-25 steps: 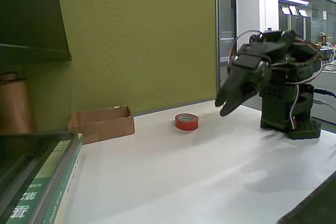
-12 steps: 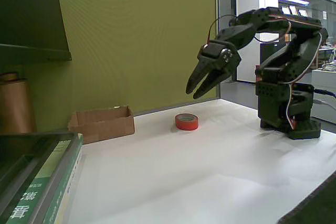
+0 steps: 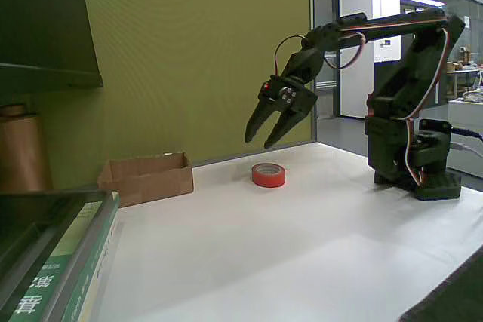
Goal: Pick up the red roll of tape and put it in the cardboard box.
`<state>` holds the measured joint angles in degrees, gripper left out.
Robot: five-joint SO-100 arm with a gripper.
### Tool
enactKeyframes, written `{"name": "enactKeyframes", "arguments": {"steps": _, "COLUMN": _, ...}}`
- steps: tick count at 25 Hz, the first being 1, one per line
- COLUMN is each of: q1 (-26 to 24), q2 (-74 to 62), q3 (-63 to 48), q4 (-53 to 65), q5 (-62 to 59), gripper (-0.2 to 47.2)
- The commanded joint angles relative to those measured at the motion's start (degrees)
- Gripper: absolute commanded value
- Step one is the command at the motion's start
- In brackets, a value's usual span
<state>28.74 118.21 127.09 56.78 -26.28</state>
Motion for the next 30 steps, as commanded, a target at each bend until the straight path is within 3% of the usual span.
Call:
{"name": "enactKeyframes", "arguments": {"steps": 1, "q1": 2.7, "q2": -1.3, "q3": -2.7, "q4": 0.8, "q5": 0.2, "gripper": 23.6}}
{"name": "enactKeyframes", "arguments": {"steps": 11, "q1": 5.2, "q2": -9.3, "q3": -9.1, "q4": 11.8, "q5": 7.5, "gripper": 24.5}}
{"name": "enactKeyframes", "arguments": {"steps": 30, "q1": 10.7, "q2": -22.4, "q3": -16.4, "q4": 19.2, "q5": 9.0, "gripper": 25.4}}
